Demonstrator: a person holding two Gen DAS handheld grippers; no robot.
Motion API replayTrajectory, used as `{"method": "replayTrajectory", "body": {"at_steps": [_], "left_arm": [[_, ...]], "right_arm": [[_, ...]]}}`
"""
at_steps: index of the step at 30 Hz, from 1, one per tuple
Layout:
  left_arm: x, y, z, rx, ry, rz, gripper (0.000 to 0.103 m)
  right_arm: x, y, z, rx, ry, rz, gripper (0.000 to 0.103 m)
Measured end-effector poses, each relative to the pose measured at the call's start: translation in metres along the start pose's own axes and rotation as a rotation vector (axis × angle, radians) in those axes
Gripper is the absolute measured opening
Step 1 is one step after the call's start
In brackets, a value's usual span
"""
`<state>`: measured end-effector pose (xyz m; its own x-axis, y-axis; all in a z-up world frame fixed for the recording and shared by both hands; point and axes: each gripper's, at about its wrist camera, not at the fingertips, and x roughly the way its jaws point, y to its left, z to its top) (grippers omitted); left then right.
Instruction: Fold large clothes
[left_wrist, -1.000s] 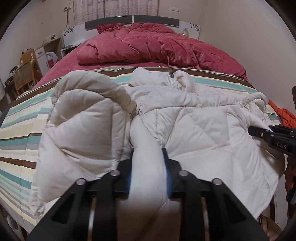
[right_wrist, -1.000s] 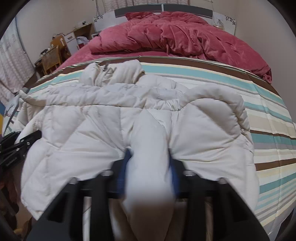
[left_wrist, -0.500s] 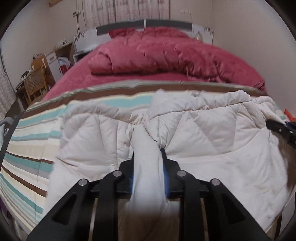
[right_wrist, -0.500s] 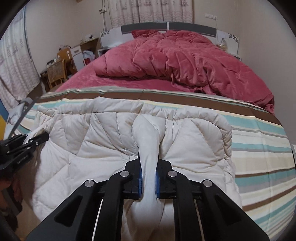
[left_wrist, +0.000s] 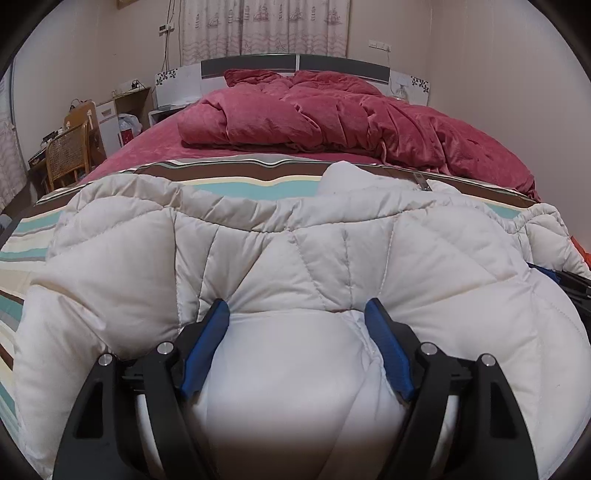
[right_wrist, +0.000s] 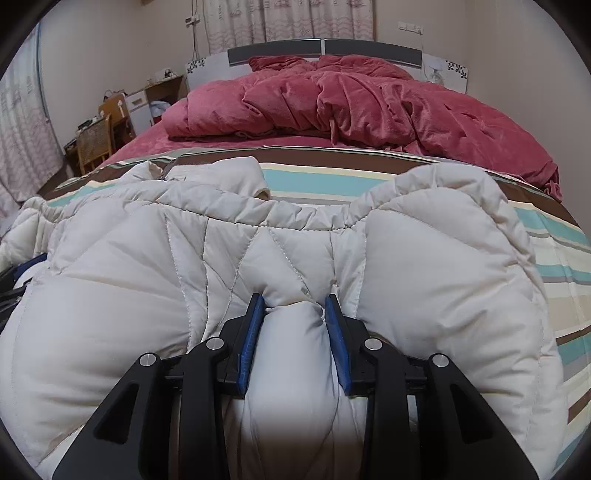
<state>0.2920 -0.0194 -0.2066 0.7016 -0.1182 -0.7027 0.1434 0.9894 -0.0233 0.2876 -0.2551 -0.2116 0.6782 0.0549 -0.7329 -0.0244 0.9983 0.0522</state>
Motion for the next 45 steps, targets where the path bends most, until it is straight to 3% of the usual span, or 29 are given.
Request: {"method": "replayTrajectory", "body": {"at_steps": [5, 8, 10, 14, 17, 21, 24, 31, 34, 36, 38, 41, 45], "left_arm": [[-0.001, -0.003, -0.001, 0.004, 0.000, 0.016, 0.077], [-0.010, -0.009, 0.004, 0.000, 0.038, 0.071, 0.081], [-0.025, -0.010, 0.012, -0.084, 0.049, 0.099, 0.083], [-0.048, -0.020, 0.034, -0.242, -0.003, 0.101, 0.094], [-0.036, -0.047, 0.052, -0.191, -0.033, 0.150, 0.097], [0.026, -0.066, 0.045, -0.075, 0.077, 0.242, 0.099], [0.034, -0.066, 0.033, -0.083, 0.015, 0.241, 0.101], [0.040, -0.064, 0.028, -0.086, 0.017, 0.235, 0.101], [0.037, -0.066, 0.027, -0.089, 0.014, 0.236, 0.101], [0.035, -0.066, 0.025, -0.090, 0.014, 0.236, 0.101], [0.035, -0.066, 0.024, -0.091, 0.013, 0.233, 0.101], [0.033, -0.064, 0.022, -0.105, 0.009, 0.220, 0.101], [0.032, -0.058, 0.020, -0.138, 0.007, 0.189, 0.101]], "right_arm": [[0.005, 0.000, 0.001, -0.001, -0.007, -0.012, 0.033], [0.004, -0.001, 0.001, 0.000, -0.011, -0.011, 0.033], [0.003, 0.000, 0.001, 0.000, -0.014, -0.012, 0.033], [0.003, 0.001, 0.001, -0.002, -0.020, -0.016, 0.033], [0.002, 0.000, 0.000, 0.001, -0.023, -0.012, 0.033], [0.002, -0.002, -0.001, 0.004, -0.027, -0.011, 0.033], [0.001, -0.004, -0.001, 0.020, -0.036, 0.004, 0.034], [0.000, 0.002, 0.001, -0.015, -0.009, -0.035, 0.035], [-0.013, 0.013, 0.017, -0.039, 0.038, -0.085, 0.039], [-0.029, 0.020, 0.031, 0.009, -0.007, -0.081, 0.040], [-0.037, 0.033, 0.048, 0.038, -0.057, -0.104, 0.069], [-0.018, 0.047, 0.057, 0.048, -0.048, -0.131, 0.071], [0.022, 0.048, 0.043, 0.078, -0.027, -0.141, 0.071]]}}
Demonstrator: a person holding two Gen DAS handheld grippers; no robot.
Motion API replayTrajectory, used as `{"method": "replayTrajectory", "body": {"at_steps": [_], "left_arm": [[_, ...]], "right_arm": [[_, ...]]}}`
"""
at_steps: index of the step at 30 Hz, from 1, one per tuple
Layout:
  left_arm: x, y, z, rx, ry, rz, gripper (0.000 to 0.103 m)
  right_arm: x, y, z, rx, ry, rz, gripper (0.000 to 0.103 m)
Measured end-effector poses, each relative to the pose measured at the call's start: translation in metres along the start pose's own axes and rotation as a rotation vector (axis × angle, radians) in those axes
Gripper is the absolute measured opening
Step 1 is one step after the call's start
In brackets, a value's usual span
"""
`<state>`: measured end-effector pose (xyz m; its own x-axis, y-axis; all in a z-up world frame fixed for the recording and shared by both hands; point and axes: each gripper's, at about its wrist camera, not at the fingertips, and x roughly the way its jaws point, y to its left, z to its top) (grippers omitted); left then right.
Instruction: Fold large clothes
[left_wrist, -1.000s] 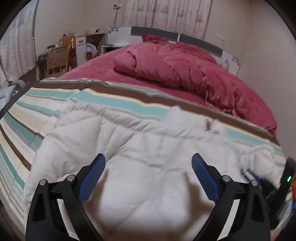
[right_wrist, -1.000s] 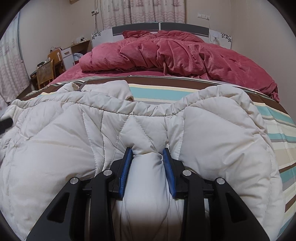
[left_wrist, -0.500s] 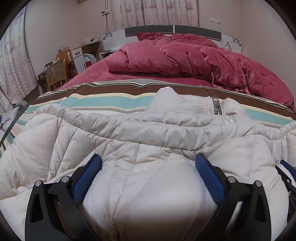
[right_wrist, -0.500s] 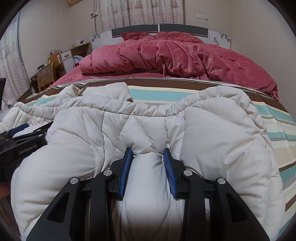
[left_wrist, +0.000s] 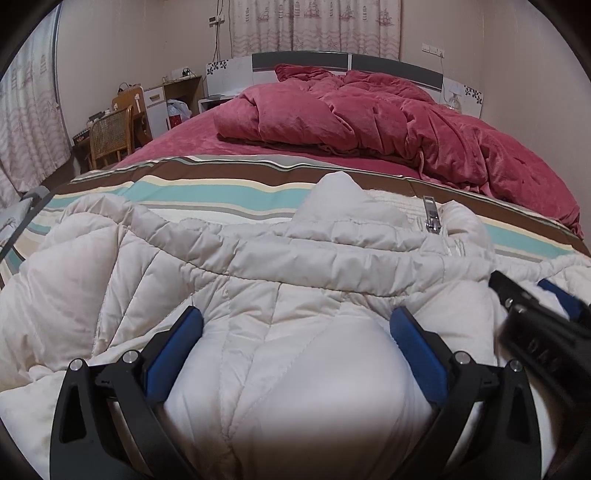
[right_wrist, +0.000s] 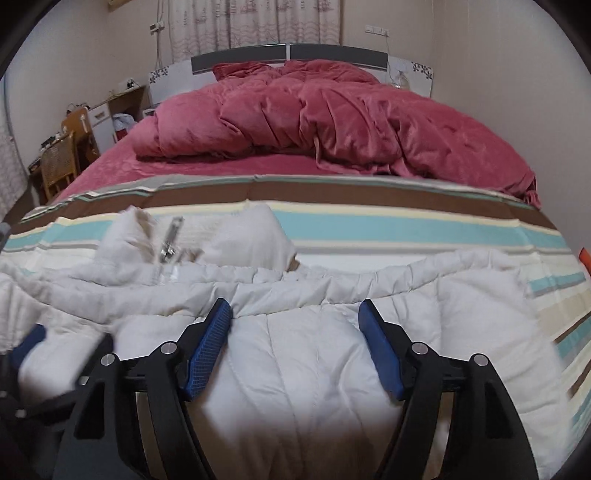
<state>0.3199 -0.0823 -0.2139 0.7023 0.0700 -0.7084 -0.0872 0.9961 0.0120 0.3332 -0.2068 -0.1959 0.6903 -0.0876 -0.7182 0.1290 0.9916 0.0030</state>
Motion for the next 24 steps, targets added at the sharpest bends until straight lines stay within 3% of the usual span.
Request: {"method": "replayTrajectory", "body": {"at_steps": [4, 11, 14, 17, 20, 24], "left_arm": [[0.001, -0.001, -0.001, 0.003, 0.004, 0.006, 0.101], [-0.011, 0.003, 0.005, 0.043, 0.047, -0.019, 0.101], [-0.027, 0.016, 0.014, 0.062, 0.034, -0.018, 0.101], [-0.045, 0.034, 0.024, 0.066, -0.024, 0.020, 0.101], [-0.044, 0.055, 0.035, 0.062, -0.045, 0.084, 0.101], [-0.013, 0.070, 0.033, 0.066, 0.024, 0.122, 0.101]], "right_arm": [[0.005, 0.004, -0.012, -0.011, -0.072, -0.028, 0.072], [0.007, 0.003, -0.006, -0.019, -0.037, -0.011, 0.074], [-0.006, -0.008, -0.001, -0.004, -0.014, 0.052, 0.076], [-0.031, -0.021, -0.001, 0.008, -0.060, 0.084, 0.076], [-0.047, -0.038, 0.000, -0.022, -0.086, 0.057, 0.076], [-0.038, -0.070, 0.002, 0.009, -0.061, -0.006, 0.076]]}}
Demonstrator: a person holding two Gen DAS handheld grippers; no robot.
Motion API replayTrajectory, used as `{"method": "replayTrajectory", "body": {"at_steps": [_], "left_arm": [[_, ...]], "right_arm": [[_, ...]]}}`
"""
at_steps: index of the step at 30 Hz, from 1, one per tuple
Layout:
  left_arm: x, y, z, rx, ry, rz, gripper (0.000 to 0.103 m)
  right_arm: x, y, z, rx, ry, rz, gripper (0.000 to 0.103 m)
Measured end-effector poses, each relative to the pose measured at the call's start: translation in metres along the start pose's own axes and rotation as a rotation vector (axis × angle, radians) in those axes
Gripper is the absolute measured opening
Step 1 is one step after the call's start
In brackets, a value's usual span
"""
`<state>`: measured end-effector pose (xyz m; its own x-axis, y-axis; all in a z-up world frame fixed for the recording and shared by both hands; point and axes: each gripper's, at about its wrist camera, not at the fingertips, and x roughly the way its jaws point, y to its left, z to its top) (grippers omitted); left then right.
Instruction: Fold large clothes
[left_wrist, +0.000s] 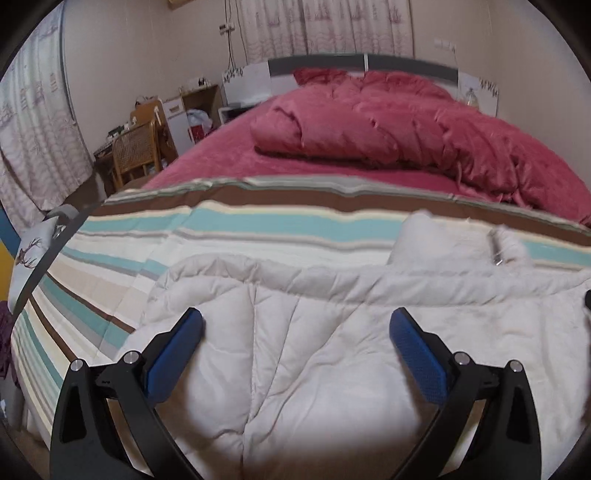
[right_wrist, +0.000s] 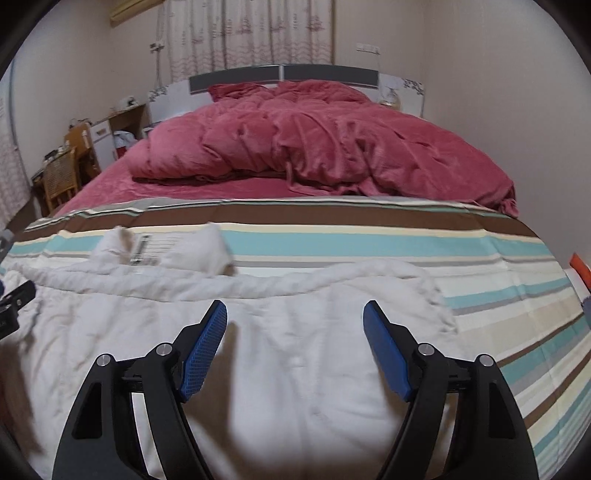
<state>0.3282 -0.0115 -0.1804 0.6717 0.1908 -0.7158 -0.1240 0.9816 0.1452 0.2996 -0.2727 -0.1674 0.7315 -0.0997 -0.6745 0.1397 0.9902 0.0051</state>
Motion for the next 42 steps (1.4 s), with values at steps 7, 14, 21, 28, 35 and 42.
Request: {"method": "replayTrajectory", "body": {"at_steps": [7, 14, 21, 28, 35, 42], "left_arm": [[0.024, -0.003, -0.013, 0.011, -0.032, -0.048, 0.101], [0.038, 0.008, -0.015, -0.061, -0.007, -0.150, 0.101], [0.004, 0.014, -0.029, -0.036, -0.011, -0.132, 0.101], [-0.047, 0.042, -0.057, -0.038, -0.098, -0.051, 0.101], [-0.029, 0.068, -0.060, -0.133, -0.015, -0.021, 0.101], [0.002, 0.073, -0.073, -0.164, 0.043, -0.117, 0.101]], "right_arm": [[0.034, -0.004, -0.022, -0.010, 0.028, -0.046, 0.083], [0.048, -0.013, -0.022, 0.038, 0.036, 0.000, 0.084], [0.050, -0.013, -0.022, 0.037, 0.034, 0.000, 0.084], [0.045, -0.011, -0.021, 0.025, 0.031, -0.013, 0.085], [0.003, -0.004, -0.026, -0.012, -0.018, 0.047, 0.085], [0.017, -0.001, -0.041, -0.036, 0.005, 0.047, 0.094]]}}
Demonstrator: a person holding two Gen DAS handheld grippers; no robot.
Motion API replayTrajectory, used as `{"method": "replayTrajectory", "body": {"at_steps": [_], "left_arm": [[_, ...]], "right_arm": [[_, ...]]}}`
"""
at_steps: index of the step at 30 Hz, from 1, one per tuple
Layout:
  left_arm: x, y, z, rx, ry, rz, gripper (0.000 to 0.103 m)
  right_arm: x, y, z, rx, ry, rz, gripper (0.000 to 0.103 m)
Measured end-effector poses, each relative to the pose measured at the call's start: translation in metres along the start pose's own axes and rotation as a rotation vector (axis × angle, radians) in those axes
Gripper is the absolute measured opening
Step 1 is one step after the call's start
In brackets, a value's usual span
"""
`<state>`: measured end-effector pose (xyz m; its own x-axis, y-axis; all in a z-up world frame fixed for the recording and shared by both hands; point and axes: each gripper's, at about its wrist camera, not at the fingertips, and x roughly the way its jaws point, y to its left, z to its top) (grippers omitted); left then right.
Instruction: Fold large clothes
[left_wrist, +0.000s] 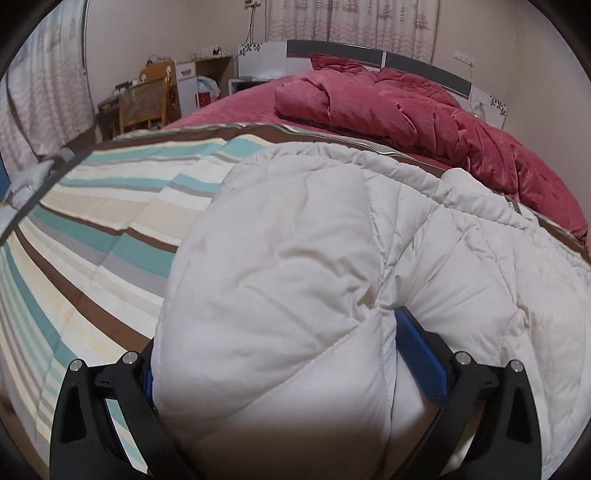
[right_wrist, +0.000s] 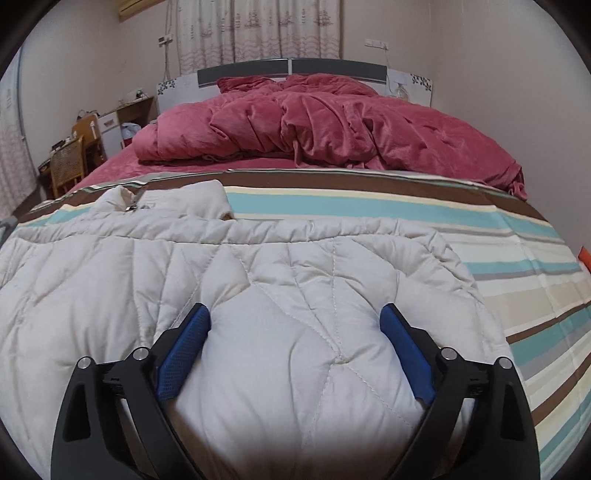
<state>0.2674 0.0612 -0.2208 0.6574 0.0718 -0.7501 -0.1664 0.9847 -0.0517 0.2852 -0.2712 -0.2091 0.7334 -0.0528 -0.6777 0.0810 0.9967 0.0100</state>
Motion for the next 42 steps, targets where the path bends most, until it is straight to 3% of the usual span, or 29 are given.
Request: {"method": "replayTrajectory", "body": {"at_steps": [8, 17, 26, 27, 29, 30, 34, 37, 42], "left_arm": [[-0.034, 0.015, -0.019, -0.063, -0.006, -0.003, 0.101], [-0.066, 0.051, -0.065, -0.238, -0.014, -0.047, 0.101], [-0.086, 0.056, -0.095, -0.263, -0.014, -0.064, 0.100], [-0.090, 0.057, -0.100, -0.274, -0.015, -0.066, 0.100], [-0.096, 0.057, -0.108, -0.293, -0.012, -0.084, 0.097], [-0.098, 0.058, -0.112, -0.300, -0.009, -0.089, 0.096], [-0.103, 0.063, -0.127, -0.343, 0.009, -0.112, 0.082], [-0.099, 0.064, -0.133, -0.370, 0.033, -0.149, 0.071], [-0.090, 0.052, -0.134, -0.338, 0.050, -0.222, 0.068]], "right_arm": [[-0.013, 0.004, 0.002, -0.012, 0.028, -0.014, 0.094], [-0.059, 0.014, -0.011, 0.003, 0.046, 0.038, 0.094], [-0.100, 0.038, -0.031, -0.016, 0.030, 0.114, 0.093], [-0.104, 0.039, -0.034, -0.011, 0.025, 0.121, 0.091], [-0.110, 0.041, -0.037, 0.002, 0.022, 0.139, 0.066], [-0.112, 0.042, -0.038, 0.007, 0.028, 0.156, 0.062], [-0.118, 0.049, -0.047, 0.023, 0.051, 0.254, 0.024], [-0.125, 0.057, -0.052, 0.012, 0.046, 0.303, 0.015], [-0.122, 0.074, -0.057, -0.044, 0.048, 0.317, 0.015]]}}
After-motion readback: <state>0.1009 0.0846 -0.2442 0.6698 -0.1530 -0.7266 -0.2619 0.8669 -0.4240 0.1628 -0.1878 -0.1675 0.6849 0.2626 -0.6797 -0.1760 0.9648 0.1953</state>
